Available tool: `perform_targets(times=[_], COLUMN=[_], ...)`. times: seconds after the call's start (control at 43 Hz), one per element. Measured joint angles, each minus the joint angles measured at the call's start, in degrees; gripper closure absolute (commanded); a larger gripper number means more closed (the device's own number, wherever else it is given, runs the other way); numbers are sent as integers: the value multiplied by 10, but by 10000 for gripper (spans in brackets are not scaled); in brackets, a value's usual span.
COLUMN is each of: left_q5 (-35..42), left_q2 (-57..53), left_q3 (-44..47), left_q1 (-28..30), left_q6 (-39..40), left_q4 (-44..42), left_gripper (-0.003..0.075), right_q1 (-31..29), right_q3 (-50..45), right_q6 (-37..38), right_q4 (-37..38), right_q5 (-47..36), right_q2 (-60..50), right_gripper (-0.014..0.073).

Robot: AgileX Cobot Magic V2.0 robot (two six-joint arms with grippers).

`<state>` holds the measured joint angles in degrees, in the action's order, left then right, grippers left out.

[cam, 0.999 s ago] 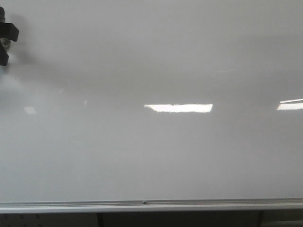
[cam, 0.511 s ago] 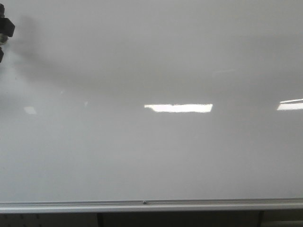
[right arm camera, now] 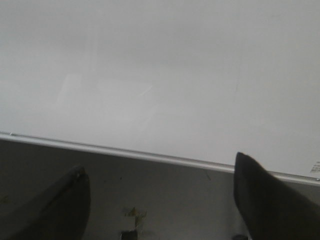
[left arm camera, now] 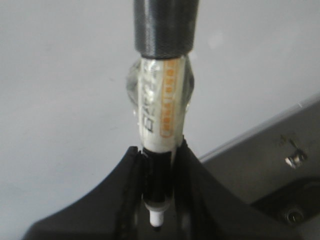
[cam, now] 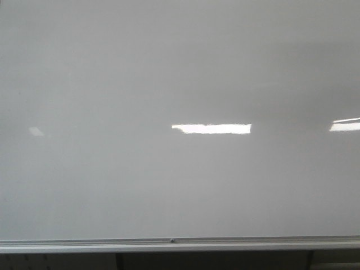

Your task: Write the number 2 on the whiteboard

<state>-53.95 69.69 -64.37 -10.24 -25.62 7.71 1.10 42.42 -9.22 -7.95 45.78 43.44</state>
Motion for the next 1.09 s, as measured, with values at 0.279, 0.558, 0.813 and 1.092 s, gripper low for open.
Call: perform_targets(times=[0.279,0.558,0.813,1.092], left_q5=[-85,-89,-87,-67], left_q2=[-4,23,89,110], left_q3=[-6,-14,-58,-73], left_q1=[-115,-238,-311,-344], left_q6=[-137,-157,-174,-200], left_q4=[81,87,86,80], left_gripper=[661,661,661,661], right_q1=[49,181,269,284], right_q3=[75,167,234,258], right_q6=[-234,-427,-494,-540], right_q4=[-167,-227,-230,-262], right_q5=[96,168,165,160], right_q2=[94,192,267,311], right_gripper=[-16,-16,-16,-1])
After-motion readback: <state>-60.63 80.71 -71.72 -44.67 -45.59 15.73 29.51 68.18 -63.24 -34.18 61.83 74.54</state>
